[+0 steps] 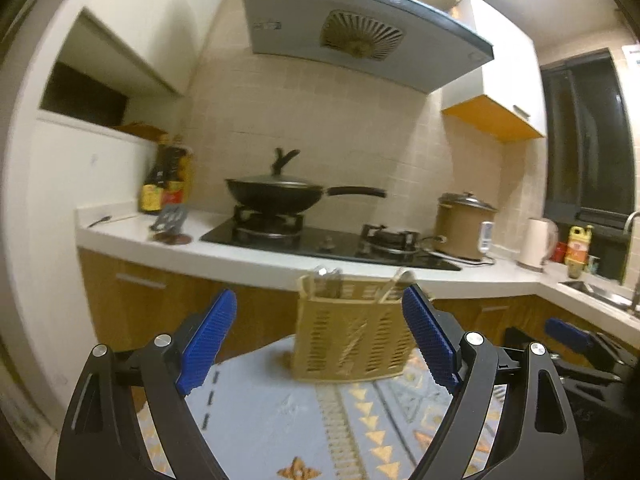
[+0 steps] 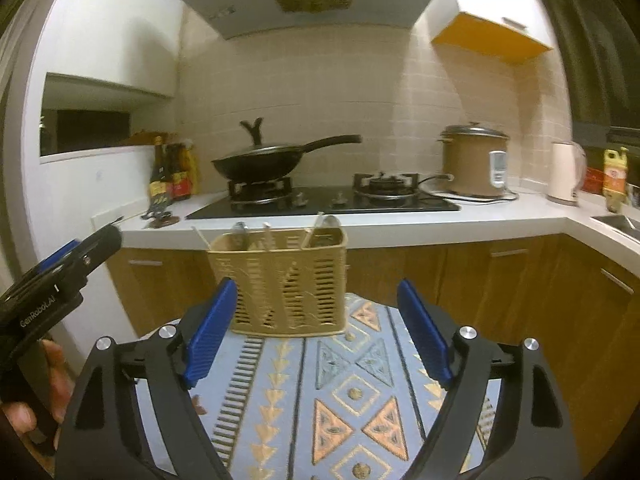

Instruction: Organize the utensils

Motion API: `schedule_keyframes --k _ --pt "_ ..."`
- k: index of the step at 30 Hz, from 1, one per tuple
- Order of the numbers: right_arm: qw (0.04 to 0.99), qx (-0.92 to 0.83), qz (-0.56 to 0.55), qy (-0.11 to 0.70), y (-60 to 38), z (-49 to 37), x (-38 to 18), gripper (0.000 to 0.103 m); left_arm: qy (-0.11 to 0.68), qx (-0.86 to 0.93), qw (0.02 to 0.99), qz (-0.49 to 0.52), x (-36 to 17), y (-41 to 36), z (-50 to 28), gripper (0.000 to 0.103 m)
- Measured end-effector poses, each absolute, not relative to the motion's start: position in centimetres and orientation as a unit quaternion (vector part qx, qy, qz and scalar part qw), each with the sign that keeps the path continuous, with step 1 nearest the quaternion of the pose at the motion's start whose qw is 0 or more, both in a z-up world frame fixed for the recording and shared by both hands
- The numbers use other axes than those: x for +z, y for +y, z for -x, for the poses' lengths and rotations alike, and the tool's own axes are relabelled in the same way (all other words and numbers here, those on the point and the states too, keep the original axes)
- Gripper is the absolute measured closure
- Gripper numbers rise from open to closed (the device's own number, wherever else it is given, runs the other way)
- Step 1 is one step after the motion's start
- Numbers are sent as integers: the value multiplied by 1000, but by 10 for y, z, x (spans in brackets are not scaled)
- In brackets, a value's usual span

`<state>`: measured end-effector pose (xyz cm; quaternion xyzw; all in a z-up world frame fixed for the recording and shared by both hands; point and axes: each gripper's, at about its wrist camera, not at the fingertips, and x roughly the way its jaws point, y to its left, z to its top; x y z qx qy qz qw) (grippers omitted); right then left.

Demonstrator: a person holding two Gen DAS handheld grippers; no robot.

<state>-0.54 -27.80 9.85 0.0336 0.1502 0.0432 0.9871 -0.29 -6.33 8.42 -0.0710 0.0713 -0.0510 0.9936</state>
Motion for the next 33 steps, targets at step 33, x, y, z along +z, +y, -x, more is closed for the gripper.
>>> schedule_keyframes --k 33 --pt "986 -17 -33 160 -289 0 55 8 94 -8 995 21 31 -84 -1 8"
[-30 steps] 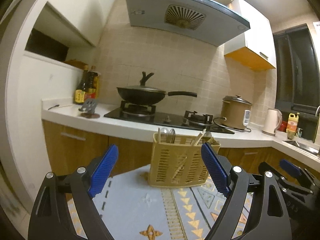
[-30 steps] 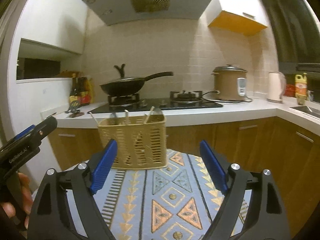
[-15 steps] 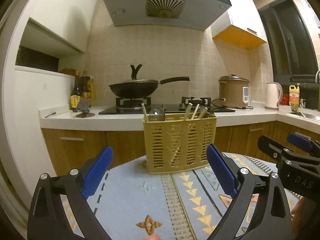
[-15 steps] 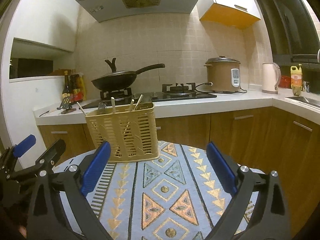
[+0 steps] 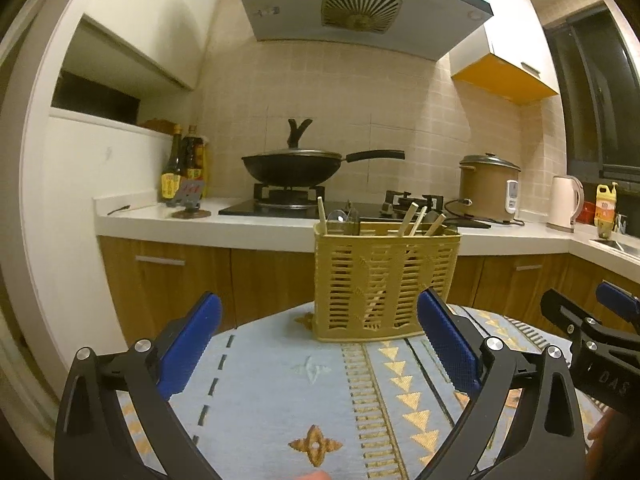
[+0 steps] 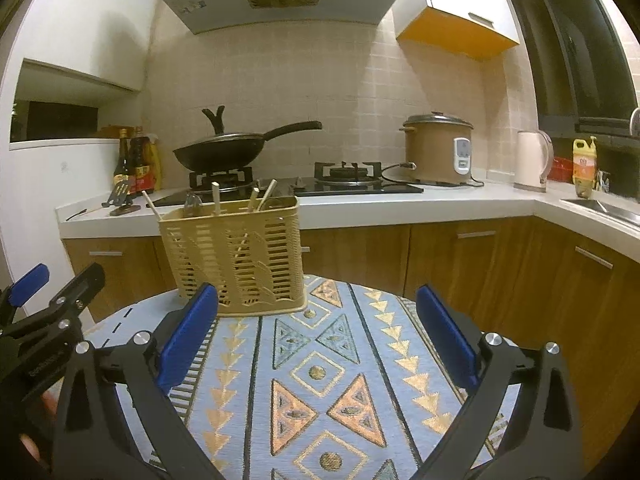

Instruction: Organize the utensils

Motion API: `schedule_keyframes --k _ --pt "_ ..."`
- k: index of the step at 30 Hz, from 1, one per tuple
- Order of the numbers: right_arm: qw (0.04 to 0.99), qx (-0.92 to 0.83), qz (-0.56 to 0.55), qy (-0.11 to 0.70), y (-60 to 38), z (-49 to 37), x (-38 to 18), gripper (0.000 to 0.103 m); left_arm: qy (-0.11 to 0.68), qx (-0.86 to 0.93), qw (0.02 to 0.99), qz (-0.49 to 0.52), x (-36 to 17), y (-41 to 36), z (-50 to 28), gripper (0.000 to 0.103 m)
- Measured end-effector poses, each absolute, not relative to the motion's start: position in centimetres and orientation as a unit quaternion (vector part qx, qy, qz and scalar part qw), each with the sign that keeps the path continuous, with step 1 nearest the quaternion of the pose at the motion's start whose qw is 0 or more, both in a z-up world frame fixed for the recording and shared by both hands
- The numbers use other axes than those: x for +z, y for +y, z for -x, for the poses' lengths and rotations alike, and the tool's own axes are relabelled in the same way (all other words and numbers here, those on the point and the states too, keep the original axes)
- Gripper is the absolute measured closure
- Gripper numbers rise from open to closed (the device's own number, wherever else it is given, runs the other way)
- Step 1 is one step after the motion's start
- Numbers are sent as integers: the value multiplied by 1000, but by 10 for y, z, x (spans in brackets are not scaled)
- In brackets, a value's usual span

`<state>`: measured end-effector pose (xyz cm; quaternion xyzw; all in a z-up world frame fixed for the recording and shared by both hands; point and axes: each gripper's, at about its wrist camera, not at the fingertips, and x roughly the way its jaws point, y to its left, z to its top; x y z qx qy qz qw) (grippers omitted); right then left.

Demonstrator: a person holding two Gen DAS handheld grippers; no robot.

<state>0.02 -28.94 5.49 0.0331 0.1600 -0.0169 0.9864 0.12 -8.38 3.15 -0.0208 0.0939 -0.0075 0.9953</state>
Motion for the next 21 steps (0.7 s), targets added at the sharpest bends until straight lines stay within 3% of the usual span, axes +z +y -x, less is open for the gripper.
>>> schedule_keyframes --k 21 --pt "984 -25 -48 169 -298 -3 53 8 121 -2 993 1 26 -93 -9 8"
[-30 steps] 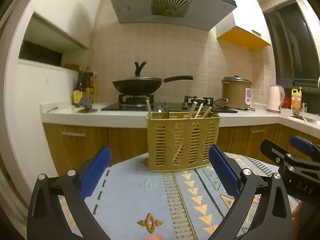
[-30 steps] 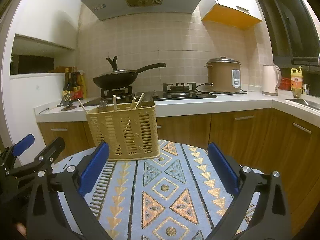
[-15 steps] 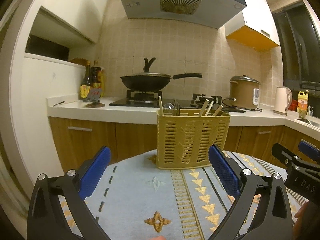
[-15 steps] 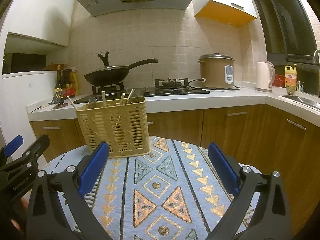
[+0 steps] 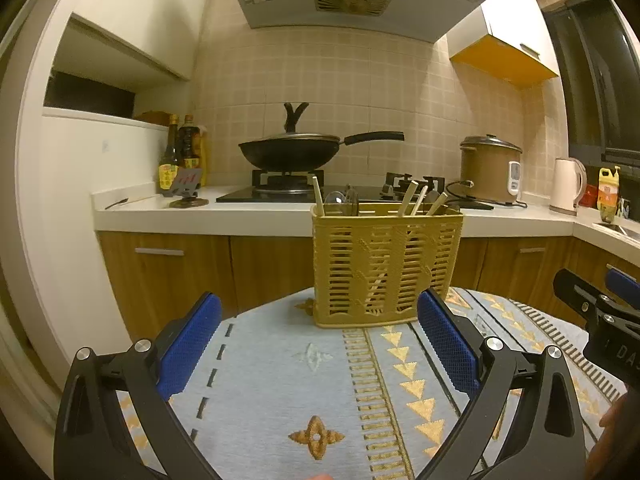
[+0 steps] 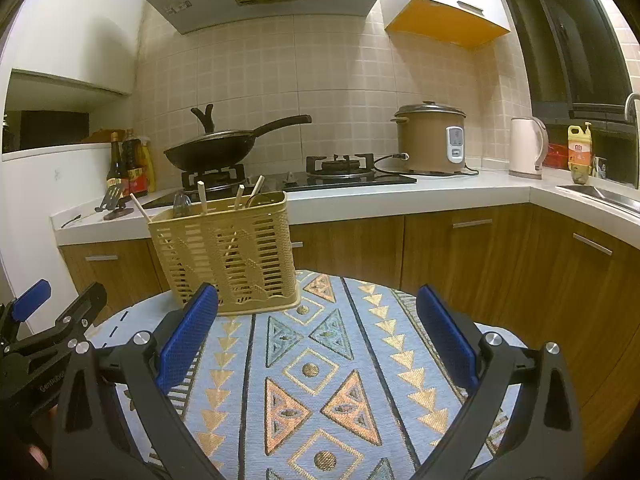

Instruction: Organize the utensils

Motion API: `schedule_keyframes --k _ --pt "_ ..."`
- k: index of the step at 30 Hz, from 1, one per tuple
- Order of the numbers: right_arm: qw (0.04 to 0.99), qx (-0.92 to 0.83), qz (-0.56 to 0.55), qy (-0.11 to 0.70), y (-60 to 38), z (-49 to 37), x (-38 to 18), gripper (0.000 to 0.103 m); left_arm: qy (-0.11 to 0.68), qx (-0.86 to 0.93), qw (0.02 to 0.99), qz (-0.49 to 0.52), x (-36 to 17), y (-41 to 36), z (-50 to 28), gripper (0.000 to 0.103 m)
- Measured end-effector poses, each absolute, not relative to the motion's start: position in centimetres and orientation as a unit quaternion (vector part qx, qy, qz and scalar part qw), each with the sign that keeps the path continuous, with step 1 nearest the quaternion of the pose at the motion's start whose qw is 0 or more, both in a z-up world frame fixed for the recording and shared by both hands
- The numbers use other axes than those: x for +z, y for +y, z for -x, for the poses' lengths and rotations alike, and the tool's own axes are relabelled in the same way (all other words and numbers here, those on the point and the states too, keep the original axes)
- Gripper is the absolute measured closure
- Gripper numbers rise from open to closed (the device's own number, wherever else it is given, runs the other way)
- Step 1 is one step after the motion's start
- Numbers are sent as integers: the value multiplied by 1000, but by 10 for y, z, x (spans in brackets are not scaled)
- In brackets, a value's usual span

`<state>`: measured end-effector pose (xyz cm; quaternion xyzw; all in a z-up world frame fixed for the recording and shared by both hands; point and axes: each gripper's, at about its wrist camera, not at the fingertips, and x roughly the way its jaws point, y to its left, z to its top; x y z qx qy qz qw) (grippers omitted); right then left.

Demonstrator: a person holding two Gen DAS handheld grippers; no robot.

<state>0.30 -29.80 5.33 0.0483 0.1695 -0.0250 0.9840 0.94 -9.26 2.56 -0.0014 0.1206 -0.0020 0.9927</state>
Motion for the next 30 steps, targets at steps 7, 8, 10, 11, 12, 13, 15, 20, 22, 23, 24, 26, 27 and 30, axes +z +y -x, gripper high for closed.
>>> schedule_keyframes --k 7,8,10,11,12,13,15,20,22,23,24,26,27,30 --pt "984 -28 -48 168 -298 -3 54 8 121 -1 993 -5 25 -96 -8 8" --pt "984 -29 -48 168 -298 -3 53 8 121 0 993 -5 25 -96 -8 8" --pt "984 -29 -47 169 -298 -2 53 8 122 -1 992 -3 25 -94 -8 8" --pt "984 -29 -47 169 -298 -2 53 8 123 -2 992 -2 25 -94 -8 8" --pt "984 -30 -47 169 -297 -2 53 8 124 -2 992 -1 25 -94 -8 8" --pt "984 -30 -47 170 -297 -2 53 8 124 -2 992 -1 25 -94 -8 8" --pt "984 -30 -47 170 -297 -3 53 8 125 -2 992 0 25 -93 -9 8" --pt "983 -31 -48 172 -298 -3 53 8 126 -6 992 -2 26 -93 -10 8" --pt "983 -30 -48 174 -298 -4 53 8 124 -7 992 -1 26 -93 -9 8" --pt "983 -31 -47 174 -298 -5 53 8 123 -7 992 -1 27 -92 -9 8" --pt "983 -31 -47 174 -297 -5 53 8 123 -7 992 -1 26 -92 -9 8" --pt "983 -32 -45 173 -297 -4 53 8 125 -7 992 -1 26 -92 -9 8" --pt "983 -32 -45 173 -296 -4 53 8 125 -8 992 0 26 -92 -9 8" --pt "983 -32 -42 173 -296 -4 52 8 127 -8 992 1 26 -92 -9 8"
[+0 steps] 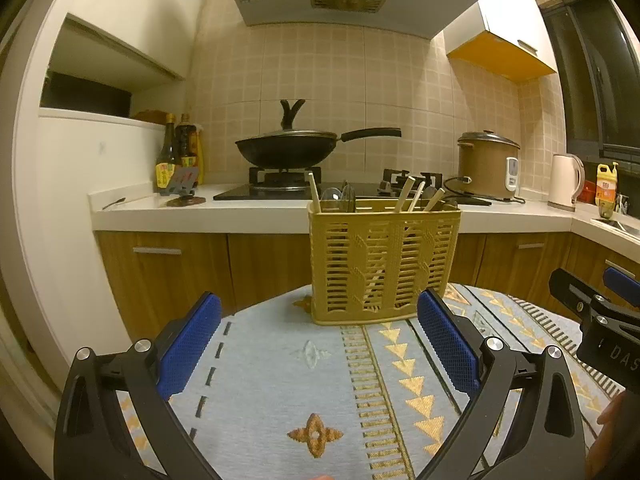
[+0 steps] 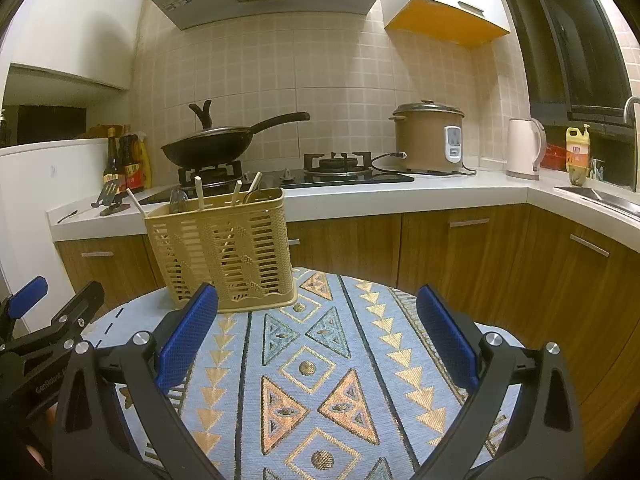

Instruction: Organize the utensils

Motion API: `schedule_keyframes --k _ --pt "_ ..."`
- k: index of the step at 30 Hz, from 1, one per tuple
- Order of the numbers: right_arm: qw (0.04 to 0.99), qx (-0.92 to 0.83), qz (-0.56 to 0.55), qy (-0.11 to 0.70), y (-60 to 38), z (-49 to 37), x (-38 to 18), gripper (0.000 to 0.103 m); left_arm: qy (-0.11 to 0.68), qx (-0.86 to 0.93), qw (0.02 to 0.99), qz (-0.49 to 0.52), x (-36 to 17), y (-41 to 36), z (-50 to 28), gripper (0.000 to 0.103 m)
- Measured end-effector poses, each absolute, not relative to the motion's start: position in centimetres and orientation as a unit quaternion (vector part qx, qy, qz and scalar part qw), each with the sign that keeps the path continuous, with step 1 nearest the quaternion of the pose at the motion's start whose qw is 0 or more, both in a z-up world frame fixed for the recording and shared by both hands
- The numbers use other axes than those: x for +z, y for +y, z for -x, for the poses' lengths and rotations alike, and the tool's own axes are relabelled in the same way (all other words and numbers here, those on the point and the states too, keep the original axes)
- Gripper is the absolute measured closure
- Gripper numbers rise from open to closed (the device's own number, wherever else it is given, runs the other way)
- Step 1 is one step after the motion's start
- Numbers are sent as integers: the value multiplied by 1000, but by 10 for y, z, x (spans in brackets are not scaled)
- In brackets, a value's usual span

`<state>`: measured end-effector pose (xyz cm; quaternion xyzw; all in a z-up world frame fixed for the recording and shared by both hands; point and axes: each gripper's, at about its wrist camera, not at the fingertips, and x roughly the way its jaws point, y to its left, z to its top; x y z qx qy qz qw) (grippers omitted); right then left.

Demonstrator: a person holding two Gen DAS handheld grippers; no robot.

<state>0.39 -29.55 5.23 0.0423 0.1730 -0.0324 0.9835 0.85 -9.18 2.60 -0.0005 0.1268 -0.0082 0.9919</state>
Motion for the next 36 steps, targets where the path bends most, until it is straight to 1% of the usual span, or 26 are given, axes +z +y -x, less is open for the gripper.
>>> schedule_keyframes --k 36 --pt "983 -34 -41 176 -292 -4 50 8 141 -6 990 16 26 -86 -15 8"
